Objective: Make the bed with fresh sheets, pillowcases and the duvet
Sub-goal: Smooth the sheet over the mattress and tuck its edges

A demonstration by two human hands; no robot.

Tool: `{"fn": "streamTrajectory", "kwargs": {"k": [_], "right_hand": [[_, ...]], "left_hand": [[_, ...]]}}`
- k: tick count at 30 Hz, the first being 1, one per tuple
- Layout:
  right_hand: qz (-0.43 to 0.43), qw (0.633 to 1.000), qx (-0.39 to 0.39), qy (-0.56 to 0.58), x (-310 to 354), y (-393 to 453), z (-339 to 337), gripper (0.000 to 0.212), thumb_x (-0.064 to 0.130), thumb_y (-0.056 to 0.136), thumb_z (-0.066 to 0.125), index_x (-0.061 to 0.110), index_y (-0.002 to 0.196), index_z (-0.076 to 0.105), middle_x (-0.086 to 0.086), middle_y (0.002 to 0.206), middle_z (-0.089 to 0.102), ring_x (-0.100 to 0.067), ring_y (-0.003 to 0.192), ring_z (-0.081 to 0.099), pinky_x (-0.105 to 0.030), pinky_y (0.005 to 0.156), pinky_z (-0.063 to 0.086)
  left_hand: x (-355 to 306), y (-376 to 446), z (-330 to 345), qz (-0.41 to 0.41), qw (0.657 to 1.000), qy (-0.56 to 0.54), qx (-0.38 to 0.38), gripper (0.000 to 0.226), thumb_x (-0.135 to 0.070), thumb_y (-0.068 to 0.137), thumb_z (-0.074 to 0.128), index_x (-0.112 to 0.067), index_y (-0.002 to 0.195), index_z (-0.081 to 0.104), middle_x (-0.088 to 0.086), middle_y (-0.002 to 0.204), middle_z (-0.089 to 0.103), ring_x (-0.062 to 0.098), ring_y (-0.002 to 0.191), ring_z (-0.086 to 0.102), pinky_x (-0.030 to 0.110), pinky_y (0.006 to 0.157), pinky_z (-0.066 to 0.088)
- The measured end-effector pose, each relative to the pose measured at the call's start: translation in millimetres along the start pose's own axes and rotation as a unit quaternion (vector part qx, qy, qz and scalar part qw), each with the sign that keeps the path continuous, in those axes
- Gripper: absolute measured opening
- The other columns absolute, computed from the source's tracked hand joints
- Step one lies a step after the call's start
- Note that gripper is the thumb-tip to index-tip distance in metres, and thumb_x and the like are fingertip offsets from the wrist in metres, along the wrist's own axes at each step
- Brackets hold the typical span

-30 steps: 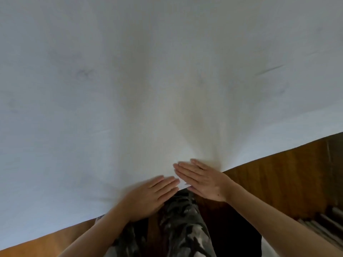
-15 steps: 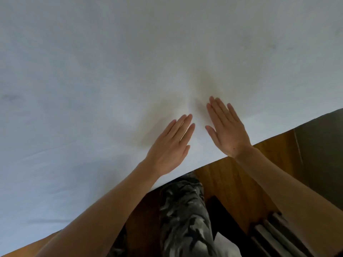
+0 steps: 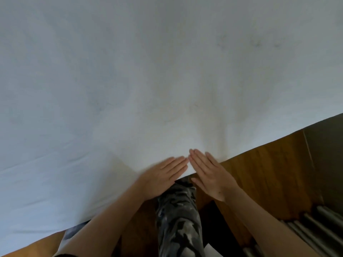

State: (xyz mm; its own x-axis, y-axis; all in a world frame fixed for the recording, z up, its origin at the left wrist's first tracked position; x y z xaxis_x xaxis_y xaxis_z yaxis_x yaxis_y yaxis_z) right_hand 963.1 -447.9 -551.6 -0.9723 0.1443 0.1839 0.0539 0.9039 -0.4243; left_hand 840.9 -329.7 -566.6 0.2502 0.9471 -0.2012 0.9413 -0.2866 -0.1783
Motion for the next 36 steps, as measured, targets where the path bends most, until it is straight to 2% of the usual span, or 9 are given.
{"fn": "streamTrajectory", "kwargs": {"k": [6,14,17,21,25,27,29,32,36], "right_hand": [[0.033,0.999,0.025,-0.007,27.5,-23.3,-41.5,0.064,0.046,0.103,0.024,0.003,0.150,0.018,-0.016,0.157,0.014,-0.023,0.147,0.000,-0.040,0.117,0.006],[0.294,0.947,-0.041,0.122,132.1,-40.7,-162.5,0.065,0.050,0.101,0.010,0.008,0.151,0.012,-0.010,0.159,0.005,-0.021,0.147,-0.001,-0.040,0.118,0.006],[0.313,0.934,-0.087,0.146,202.3,-30.1,-214.3,0.067,0.051,0.100,0.009,0.007,0.151,0.015,-0.010,0.159,0.010,-0.020,0.147,0.002,-0.036,0.118,0.005],[0.309,0.915,-0.141,0.219,299.6,-13.6,-269.9,0.065,0.052,0.099,0.014,0.012,0.151,0.019,-0.006,0.158,0.017,-0.021,0.146,0.016,-0.032,0.115,0.013],[0.317,0.880,-0.158,0.317,382.5,-17.2,-299.9,0.056,0.045,0.100,0.031,0.019,0.149,0.026,-0.001,0.154,0.030,-0.019,0.139,0.033,-0.036,0.111,0.033],[0.335,0.855,-0.163,0.360,416.5,-29.4,-303.8,0.049,0.042,0.100,0.036,0.022,0.144,0.036,0.002,0.146,0.043,-0.016,0.128,0.048,-0.034,0.103,0.043],[0.370,0.816,-0.183,0.405,444.1,-48.5,-304.3,0.042,0.040,0.100,0.040,0.024,0.139,0.046,0.006,0.138,0.052,-0.010,0.118,0.055,-0.028,0.098,0.047],[0.422,0.744,-0.238,0.460,481.4,-85.1,-298.6,0.037,0.033,0.099,0.046,0.021,0.134,0.052,0.006,0.128,0.061,-0.008,0.109,0.060,-0.023,0.090,0.050],[0.466,0.663,-0.297,0.505,532.0,-141.8,-279.0,0.034,0.031,0.098,0.048,0.019,0.129,0.055,0.005,0.118,0.065,-0.012,0.103,0.063,-0.026,0.085,0.054]], "left_hand": [[-28.1,-45.1,-33.6,0.050,0.994,-0.044,0.081,0.066,-0.043,0.096,0.043,-0.008,0.150,0.025,0.009,0.158,0.023,0.022,0.146,0.019,0.041,0.119,0.001],[18.9,-199.5,-151.9,-0.069,0.990,-0.072,0.095,0.061,-0.037,0.102,0.026,-0.008,0.152,0.008,0.009,0.158,-0.003,0.021,0.148,0.000,0.040,0.116,-0.008],[45.6,-278.5,-200.6,-0.097,0.991,-0.085,0.038,0.057,-0.033,0.098,0.030,-0.003,0.146,0.032,0.017,0.155,0.026,0.030,0.143,0.029,0.043,0.117,0.021],[66.5,-382.9,-242.6,-0.137,0.986,-0.089,0.018,0.055,-0.028,0.091,0.057,-0.003,0.139,0.047,0.021,0.147,0.039,0.033,0.131,0.047,0.044,0.106,0.039],[55.4,-463.6,-265.4,-0.181,0.976,-0.122,0.011,0.048,-0.034,0.095,0.033,-0.011,0.131,0.055,0.014,0.135,0.056,0.026,0.106,0.066,0.032,0.081,0.055],[34.8,-491.3,-271.1,-0.192,0.968,-0.163,0.008,0.043,-0.035,0.094,0.034,-0.017,0.130,0.048,0.009,0.128,0.061,0.022,0.101,0.068,0.028,0.074,0.056],[11.0,-508.7,-276.5,-0.208,0.949,-0.236,0.009,0.041,-0.034,0.093,0.038,-0.021,0.131,0.048,0.002,0.128,0.061,0.018,0.106,0.065,0.025,0.081,0.052],[-17.6,-528.2,-284.8,-0.288,0.887,-0.361,-0.011,0.032,-0.027,0.098,0.049,-0.027,0.130,0.052,-0.009,0.130,0.057,0.011,0.115,0.058,0.020,0.094,0.042],[-63.2,-533.4,-299.5,-0.317,0.844,-0.433,-0.011,0.031,-0.018,0.098,0.051,-0.021,0.128,0.055,-0.003,0.129,0.061,0.015,0.115,0.057,0.027,0.097,0.046]]}}
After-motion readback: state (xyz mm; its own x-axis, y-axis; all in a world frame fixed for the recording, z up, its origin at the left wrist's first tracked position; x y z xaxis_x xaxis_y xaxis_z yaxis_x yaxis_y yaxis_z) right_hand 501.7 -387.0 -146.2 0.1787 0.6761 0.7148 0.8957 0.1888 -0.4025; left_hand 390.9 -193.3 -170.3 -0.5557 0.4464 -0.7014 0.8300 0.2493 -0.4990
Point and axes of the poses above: each hand's wrist, its own y-axis towards the middle knuckle, its own z-axis out of the palm, x = y × z, the point moved 5 cm from there along y, towards the middle knuckle
